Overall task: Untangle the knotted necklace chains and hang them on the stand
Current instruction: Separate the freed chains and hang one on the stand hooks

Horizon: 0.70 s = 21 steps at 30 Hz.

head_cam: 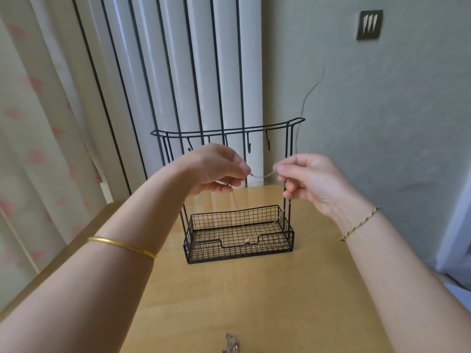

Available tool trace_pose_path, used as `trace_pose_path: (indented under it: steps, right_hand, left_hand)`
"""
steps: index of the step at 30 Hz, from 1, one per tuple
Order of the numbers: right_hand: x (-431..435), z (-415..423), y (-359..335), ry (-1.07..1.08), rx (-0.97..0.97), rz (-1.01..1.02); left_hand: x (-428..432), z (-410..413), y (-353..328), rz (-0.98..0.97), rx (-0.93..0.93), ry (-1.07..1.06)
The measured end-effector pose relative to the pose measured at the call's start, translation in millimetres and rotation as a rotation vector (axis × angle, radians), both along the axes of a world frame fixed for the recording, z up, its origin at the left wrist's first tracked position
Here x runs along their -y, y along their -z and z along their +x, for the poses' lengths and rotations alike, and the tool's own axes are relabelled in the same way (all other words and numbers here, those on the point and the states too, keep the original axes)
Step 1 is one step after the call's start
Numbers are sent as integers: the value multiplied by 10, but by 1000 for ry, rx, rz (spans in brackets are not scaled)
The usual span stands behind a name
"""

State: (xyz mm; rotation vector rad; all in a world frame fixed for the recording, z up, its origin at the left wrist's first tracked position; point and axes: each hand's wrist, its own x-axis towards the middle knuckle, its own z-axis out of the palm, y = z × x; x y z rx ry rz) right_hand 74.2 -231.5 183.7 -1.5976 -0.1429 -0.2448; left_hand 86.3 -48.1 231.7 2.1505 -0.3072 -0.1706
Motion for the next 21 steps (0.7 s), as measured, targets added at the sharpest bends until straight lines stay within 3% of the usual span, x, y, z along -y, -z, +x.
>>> trace_pose_path:
  steps: [4, 11, 15, 21]
  right_hand:
    - [1, 97, -25, -1, 4, -126]
    - [4, 367, -182, 58, 79, -124]
    - [13, 538, -235, 235, 193, -137]
    - [-6, 763, -221, 468, 347, -366]
  left_hand:
    - [88, 54, -14, -85, 110, -45]
    - [225, 230, -138, -256, 286, -95]
    - [272, 374, -130, -102, 526, -186]
    - [329, 593, -3, 97, 790, -293]
